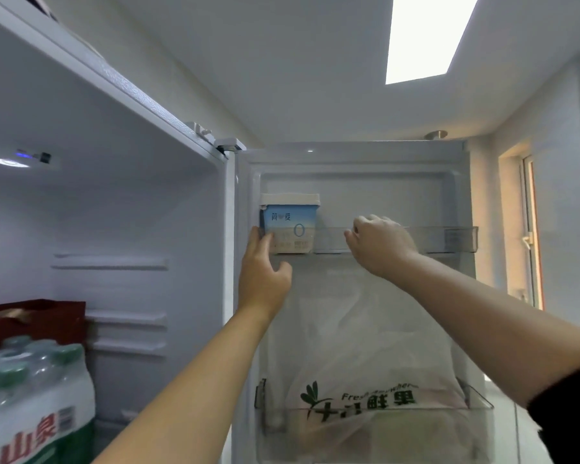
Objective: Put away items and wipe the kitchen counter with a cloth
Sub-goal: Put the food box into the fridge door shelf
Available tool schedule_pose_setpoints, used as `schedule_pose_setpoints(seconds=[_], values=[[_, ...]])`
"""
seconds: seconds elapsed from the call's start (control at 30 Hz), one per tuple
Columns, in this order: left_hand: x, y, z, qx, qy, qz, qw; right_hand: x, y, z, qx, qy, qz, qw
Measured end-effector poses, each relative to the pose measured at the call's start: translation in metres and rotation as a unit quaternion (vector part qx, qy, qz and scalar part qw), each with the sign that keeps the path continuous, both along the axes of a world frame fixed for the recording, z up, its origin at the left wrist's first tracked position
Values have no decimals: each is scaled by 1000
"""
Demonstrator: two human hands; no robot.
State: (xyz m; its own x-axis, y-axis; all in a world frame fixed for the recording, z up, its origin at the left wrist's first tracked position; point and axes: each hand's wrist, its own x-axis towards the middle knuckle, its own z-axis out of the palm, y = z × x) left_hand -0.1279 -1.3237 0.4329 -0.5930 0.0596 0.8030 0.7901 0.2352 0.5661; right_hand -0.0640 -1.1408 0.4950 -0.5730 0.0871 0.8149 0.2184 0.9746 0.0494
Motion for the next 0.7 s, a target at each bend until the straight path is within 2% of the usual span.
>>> schedule_pose_setpoints(seconds=[0.17, 0.33, 0.53, 0.7], values=[[38, -14, -18, -38, -55, -39, 997, 29, -14, 1, -17, -95, 19, 995], [75, -23, -32, -103, -97, -69, 988, 75, -38, -11, -35, -103, 87, 990], [127, -26, -59, -121, -96, -117, 981, 145, -39, -44, -73, 18, 118, 990], [178, -20, -96, -129, -93, -154, 975, 209, -31, -100, -110, 103, 76, 986]])
